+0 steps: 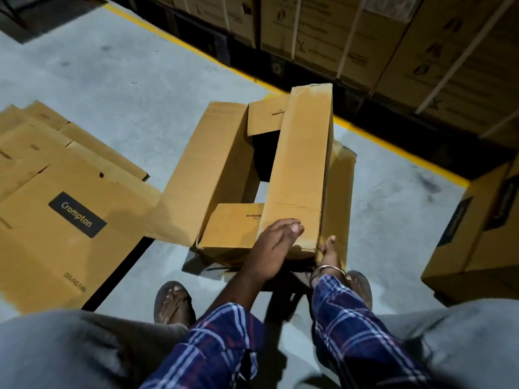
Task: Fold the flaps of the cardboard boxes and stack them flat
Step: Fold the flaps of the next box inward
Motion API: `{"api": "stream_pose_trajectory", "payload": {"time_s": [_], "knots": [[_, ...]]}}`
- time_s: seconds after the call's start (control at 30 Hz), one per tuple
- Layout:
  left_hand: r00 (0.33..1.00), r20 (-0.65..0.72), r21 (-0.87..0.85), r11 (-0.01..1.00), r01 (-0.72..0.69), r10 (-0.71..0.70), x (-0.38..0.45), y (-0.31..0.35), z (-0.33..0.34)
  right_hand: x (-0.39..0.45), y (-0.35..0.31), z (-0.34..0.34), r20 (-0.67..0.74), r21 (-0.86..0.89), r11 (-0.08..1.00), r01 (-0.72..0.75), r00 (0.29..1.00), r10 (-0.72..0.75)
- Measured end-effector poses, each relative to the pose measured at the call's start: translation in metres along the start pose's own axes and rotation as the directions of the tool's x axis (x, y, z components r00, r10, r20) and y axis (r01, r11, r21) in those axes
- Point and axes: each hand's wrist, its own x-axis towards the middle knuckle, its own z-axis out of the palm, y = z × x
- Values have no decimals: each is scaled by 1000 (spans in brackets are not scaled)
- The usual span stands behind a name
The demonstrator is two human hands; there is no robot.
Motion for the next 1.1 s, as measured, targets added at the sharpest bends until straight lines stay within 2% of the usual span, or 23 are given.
{"api": "stream_pose_trajectory", "payload": {"time_s": [0.07, 0.13, 0.2, 0.27, 0.37, 0.43, 0.5, 0.57, 0.63, 0.7, 0.8, 0.87, 0.93, 1.1], "knots": [[991, 49, -129, 984, 126, -121, 1, 2, -1, -4, -12, 0, -54, -133, 990, 37, 998, -44], [981, -14, -165, 968, 190, -195, 2, -6, -6, -22, -32, 5, -53, -289, 945, 155, 983, -178], [968, -171, -37, 983, 178, -182, 7, -16, -18, -29, -45, 11, 32, -401, 844, 355, 927, -375], [938, -310, 134, 970, 203, -153, 16, -22, -38, -41, -48, 21, 160, -505, 706, 497, 857, -489], [874, -477, 432, 840, 327, -95, 24, -30, -73, -47, -36, 38, 263, -760, 428, 489, 833, -486], [867, -498, 613, 696, 374, -26, 29, -36, -92, -49, -24, 45, 271, -866, 264, 425, 842, -467], [859, -511, 679, 597, 427, -34, 34, -40, -111, -47, -14, 49, 267, -910, 160, 382, 837, -478], [834, -534, 648, 567, 509, -138, 42, -43, -127, -45, -8, 53, 259, -926, 125, 356, 840, -477], [805, -513, 513, 646, 565, -298, 53, -50, -141, -45, -6, 57, 255, -937, 95, 337, 841, -477], [772, -433, 282, 744, 606, -465, 61, -64, -149, -43, -3, 60, 247, -947, 64, 316, 839, -484], [745, -254, 99, 750, 654, -617, 62, -80, -140, -37, 1, 62, 226, -959, 31, 282, 824, -520], [768, -230, 60, 779, 624, -598, 56, -78, -128, -34, 4, 61, 223, -961, 16, 274, 811, -540], [794, -272, 111, 802, 587, -543, 54, -76, -124, -32, 6, 61, 227, -963, -3, 271, 801, -554], [785, -368, 211, 778, 592, -498, 34, -72, -129, -34, 11, 63, 266, -952, -18, 306, 795, -545]]}}
